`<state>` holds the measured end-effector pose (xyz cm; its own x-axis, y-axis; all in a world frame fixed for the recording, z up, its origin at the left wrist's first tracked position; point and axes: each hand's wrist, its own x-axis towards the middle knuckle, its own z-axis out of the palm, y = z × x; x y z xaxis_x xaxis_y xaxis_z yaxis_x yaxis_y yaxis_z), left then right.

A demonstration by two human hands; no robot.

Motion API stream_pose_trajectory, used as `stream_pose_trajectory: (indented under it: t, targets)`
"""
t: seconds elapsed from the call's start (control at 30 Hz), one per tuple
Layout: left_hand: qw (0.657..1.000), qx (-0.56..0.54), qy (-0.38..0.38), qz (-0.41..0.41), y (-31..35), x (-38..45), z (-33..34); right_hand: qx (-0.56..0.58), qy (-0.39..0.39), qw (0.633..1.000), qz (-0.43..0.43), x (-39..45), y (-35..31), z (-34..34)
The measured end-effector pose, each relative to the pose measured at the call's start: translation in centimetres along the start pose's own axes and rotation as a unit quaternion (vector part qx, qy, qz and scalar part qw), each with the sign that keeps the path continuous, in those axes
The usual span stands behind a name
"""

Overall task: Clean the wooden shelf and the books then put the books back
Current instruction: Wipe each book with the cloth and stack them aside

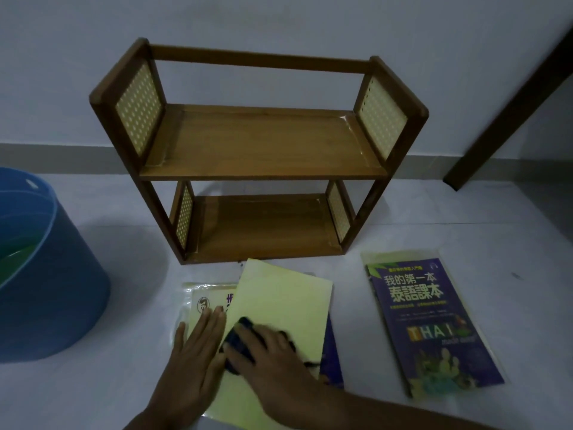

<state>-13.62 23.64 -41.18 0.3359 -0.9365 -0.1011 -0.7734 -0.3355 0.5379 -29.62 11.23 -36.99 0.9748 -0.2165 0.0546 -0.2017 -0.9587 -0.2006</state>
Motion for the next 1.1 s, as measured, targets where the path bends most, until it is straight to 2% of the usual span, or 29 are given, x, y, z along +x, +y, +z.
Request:
stream_pose_trajectory:
  t: [0.07,0.1,0.17,0.23,0.27,0.33,0.4,0.47,0.53,0.57,0.6,0.67,0.73,0.77,0.83,0.93,0.97,1.03,1.1]
  targets:
    - [1.000,0.009,-0.002,-0.001,0.0,-0.1,0.0,-0.004,-0.008,0.999,-0.046,1.5,1.8,0.1]
    - [1.000,0.017,-0.005,-0.003,-0.1,-0.2,0.0,-0.010,0.003,0.999,-0.035,2.6,3.3,-0.1]
    - [1.000,0.023,-0.003,-0.008,0.1,-0.3,0.0,-0.014,0.040,0.996,0.079,4.9,6.9,-0.7]
    - [0.999,0.026,-0.008,-0.017,0.3,-0.3,0.0,0.012,0.032,0.979,0.199,5.9,8.8,-1.2]
    - [0.999,0.027,-0.011,-0.018,0.3,-0.2,0.0,0.018,0.032,0.974,0.222,5.7,8.9,-1.3]
    - [1.000,0.025,-0.007,-0.017,0.0,-0.1,0.1,0.005,0.047,0.981,0.188,4.0,7.1,-0.8]
    - [1.000,0.018,-0.002,-0.012,-0.2,-0.1,0.1,0.012,0.060,0.991,0.116,1.2,3.5,0.2]
    - [1.000,0.015,0.004,0.001,-0.3,-0.2,0.2,0.096,0.037,0.993,0.059,-1.8,-0.7,2.8]
    - [1.000,0.018,0.005,0.005,-0.3,-0.4,0.2,0.076,-0.025,0.994,0.074,-3.8,-3.0,5.3]
    - [1.000,0.020,0.002,0.002,-0.3,-0.4,0.2,0.073,-0.074,0.993,0.050,-4.4,-2.8,6.3]
    - [1.000,0.024,0.001,0.000,-0.3,-0.4,0.2,0.070,-0.075,0.994,0.033,-4.5,-2.4,6.7]
    - [0.999,0.039,-0.003,-0.003,-0.2,-0.3,0.2,0.010,-0.024,0.999,0.028,-5.6,-0.3,4.8]
    - [0.999,0.046,-0.009,-0.015,-0.1,-0.4,0.2,-0.019,0.073,0.997,0.011,-5.8,3.2,2.6]
    - [0.999,0.047,-0.008,-0.018,0.0,-0.4,0.2,-0.013,0.101,0.994,0.045,-6.7,5.0,1.1]
    - [0.999,0.048,-0.006,-0.020,0.2,-0.4,0.1,-0.018,0.103,0.982,0.159,-8.3,8.4,0.8]
    - [0.999,0.048,-0.009,-0.019,0.2,-0.4,0.1,0.071,0.076,0.931,0.350,-10.0,11.0,1.0]
    - [0.999,0.049,-0.009,-0.019,0.2,-0.4,0.0,0.063,0.081,0.919,0.380,-10.5,11.1,1.1]
    - [0.999,0.047,-0.007,-0.019,0.3,-0.4,0.0,0.038,0.073,0.929,0.360,-10.7,10.8,1.4]
    - [0.999,0.048,-0.009,-0.018,0.3,-0.4,0.0,0.012,0.046,0.956,0.289,-10.4,9.8,1.3]
